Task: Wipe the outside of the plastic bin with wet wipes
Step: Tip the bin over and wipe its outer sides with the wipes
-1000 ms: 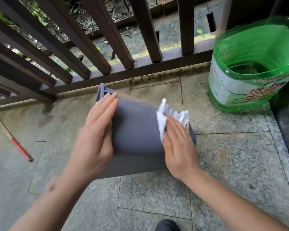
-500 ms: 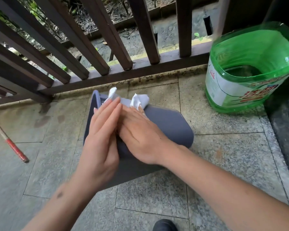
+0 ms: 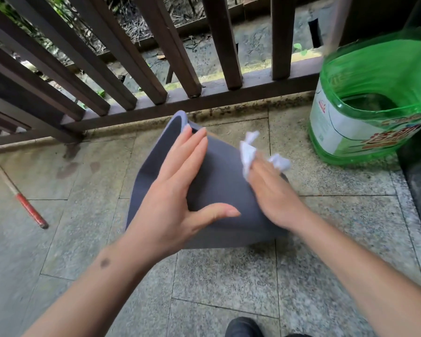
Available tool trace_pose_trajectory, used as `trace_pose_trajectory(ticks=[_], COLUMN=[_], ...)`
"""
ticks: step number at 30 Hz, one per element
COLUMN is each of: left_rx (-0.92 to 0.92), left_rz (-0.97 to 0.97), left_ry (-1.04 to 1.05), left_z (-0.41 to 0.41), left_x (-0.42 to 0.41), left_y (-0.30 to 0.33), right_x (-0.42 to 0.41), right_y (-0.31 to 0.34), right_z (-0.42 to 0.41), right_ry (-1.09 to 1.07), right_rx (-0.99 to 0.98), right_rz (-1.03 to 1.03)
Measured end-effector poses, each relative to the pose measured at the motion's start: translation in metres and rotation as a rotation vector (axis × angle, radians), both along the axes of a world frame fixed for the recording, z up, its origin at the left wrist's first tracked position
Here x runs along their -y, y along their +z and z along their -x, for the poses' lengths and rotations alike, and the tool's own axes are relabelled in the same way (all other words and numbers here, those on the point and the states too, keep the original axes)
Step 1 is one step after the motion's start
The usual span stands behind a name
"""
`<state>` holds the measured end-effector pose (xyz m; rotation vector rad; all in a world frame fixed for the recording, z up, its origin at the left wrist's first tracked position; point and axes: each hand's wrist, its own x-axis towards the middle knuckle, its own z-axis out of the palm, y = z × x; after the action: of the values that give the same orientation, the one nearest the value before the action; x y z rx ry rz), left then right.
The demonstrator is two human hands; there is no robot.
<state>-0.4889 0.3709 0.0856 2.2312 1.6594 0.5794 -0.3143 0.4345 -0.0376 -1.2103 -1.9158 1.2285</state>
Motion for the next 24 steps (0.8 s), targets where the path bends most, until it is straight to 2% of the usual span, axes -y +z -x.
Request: trace_pose_trajectory(ticks=[2,5,9,13,18,24], left_rx=[0.025,0.062,0.084,0.043,0.127,0.166], left_rz=[0.001,0.0,0.025,-0.032,-0.015,0.031], left_ry=[0.021,0.07,0.078,0.151,0.181,0.059], left_z=[-0.003,-0.002,-0.004,-0.004,0.0,0.003], left_x=[-0.003,-0.007,-0.005,-0.01,-0.013,-0.01], left_y=[0.001,0.006,0.006,0.003,0.0,0.003], right_x=[0.007,0.022,0.046,0.056,0.046,0.047], right_y=[0.027,0.049,0.048,0.044,0.045,0.036], right_z=[0.023,0.041,0.043,0.055,0.053,0.046], right_ry=[0.145,0.227,0.098,-0.049,-0.027,0.005], right_rx=[0.011,-0.044,-0.157,-0.165,-0.171,-0.121], right_rz=[-0.192,-0.292,-0.312,-0.326,-0.357,-0.369])
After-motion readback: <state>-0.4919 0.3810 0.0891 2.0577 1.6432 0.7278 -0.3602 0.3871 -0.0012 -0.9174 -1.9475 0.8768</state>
